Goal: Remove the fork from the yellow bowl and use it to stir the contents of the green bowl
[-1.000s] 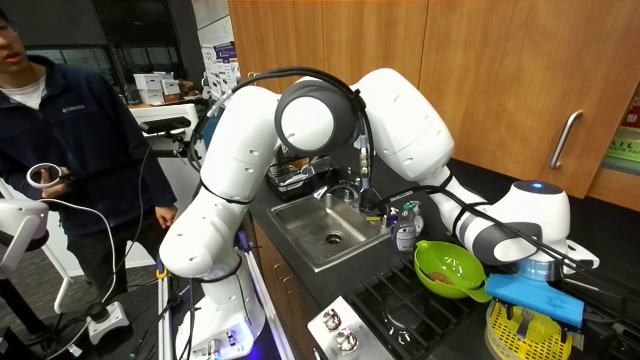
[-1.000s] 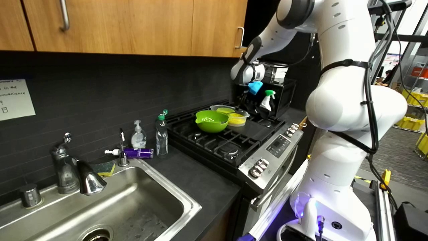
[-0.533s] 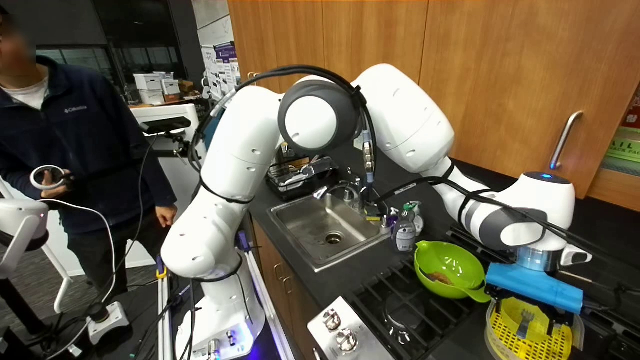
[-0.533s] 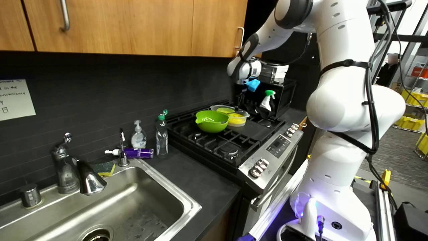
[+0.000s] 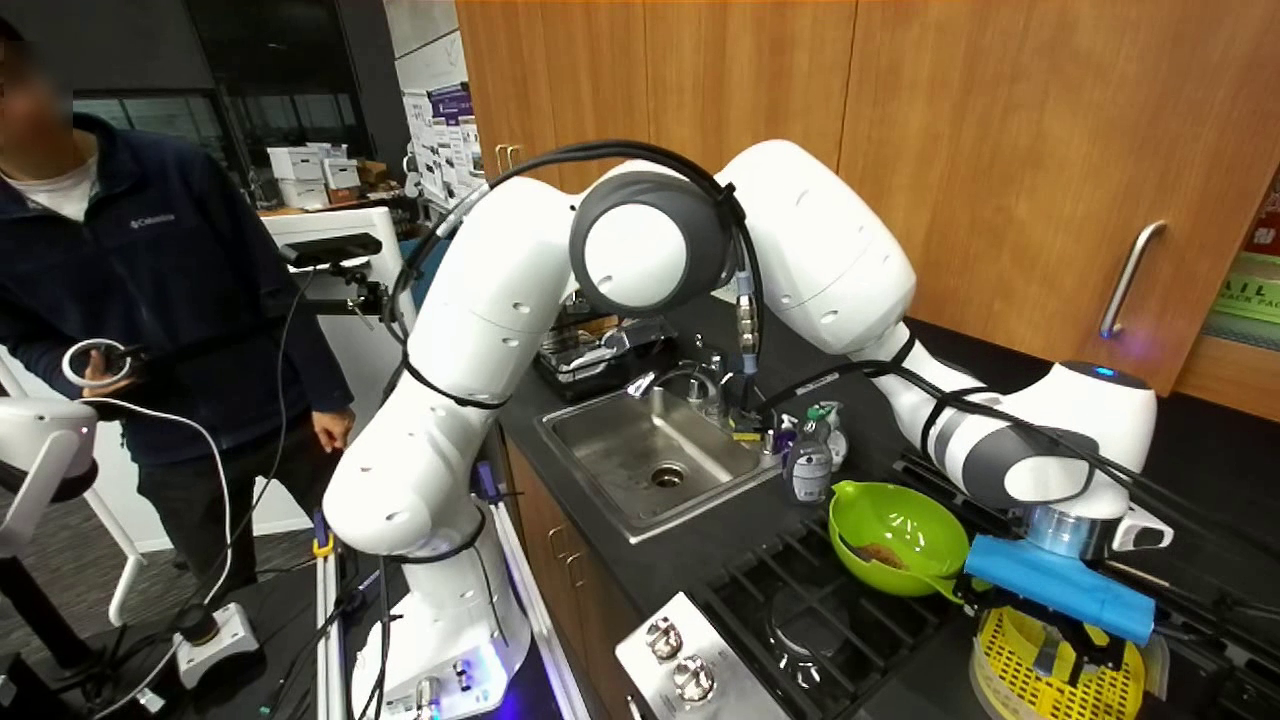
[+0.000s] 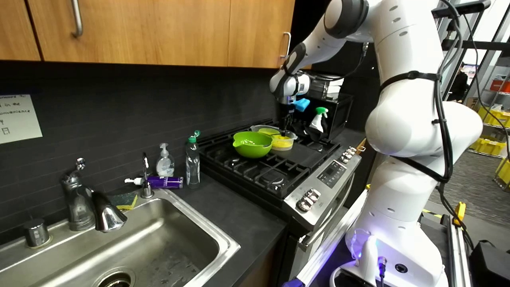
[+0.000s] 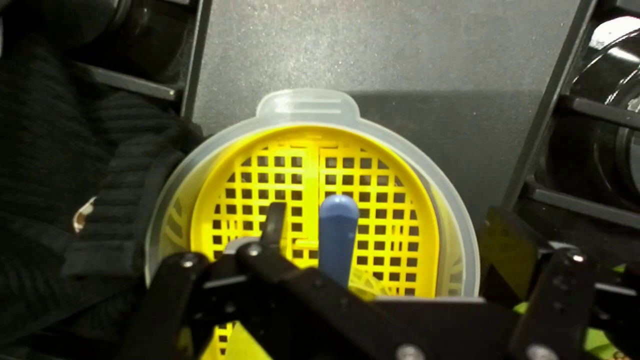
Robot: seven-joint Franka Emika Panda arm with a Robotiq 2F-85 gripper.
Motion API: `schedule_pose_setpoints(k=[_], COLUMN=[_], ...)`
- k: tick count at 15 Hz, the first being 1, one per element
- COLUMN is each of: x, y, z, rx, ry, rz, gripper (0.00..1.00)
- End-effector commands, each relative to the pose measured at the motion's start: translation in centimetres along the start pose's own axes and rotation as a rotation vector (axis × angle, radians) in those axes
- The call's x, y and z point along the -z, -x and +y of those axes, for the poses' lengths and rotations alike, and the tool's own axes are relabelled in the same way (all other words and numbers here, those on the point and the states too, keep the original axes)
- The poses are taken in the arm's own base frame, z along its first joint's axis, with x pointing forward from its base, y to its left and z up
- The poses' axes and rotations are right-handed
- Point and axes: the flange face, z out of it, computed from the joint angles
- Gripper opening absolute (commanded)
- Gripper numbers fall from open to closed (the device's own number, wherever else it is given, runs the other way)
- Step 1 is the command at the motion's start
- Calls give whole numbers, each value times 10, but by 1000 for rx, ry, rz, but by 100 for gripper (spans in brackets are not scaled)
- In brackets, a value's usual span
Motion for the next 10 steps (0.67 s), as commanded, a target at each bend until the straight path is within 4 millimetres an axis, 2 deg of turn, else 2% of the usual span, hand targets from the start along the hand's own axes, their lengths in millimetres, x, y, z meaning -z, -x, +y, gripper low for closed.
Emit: schedule_pose_setpoints(k=[1, 5, 6, 8, 10], x=[-6, -12, -13, -14, -13], y=[-7, -13, -14, -16, -16], z=[2, 1, 1, 2, 2], rx=[8, 9, 10, 8, 7], ry=[-33, -40, -40, -35, -37], rz=[-16, -25, -26, -23, -23], gripper=[100, 98, 77, 70, 58])
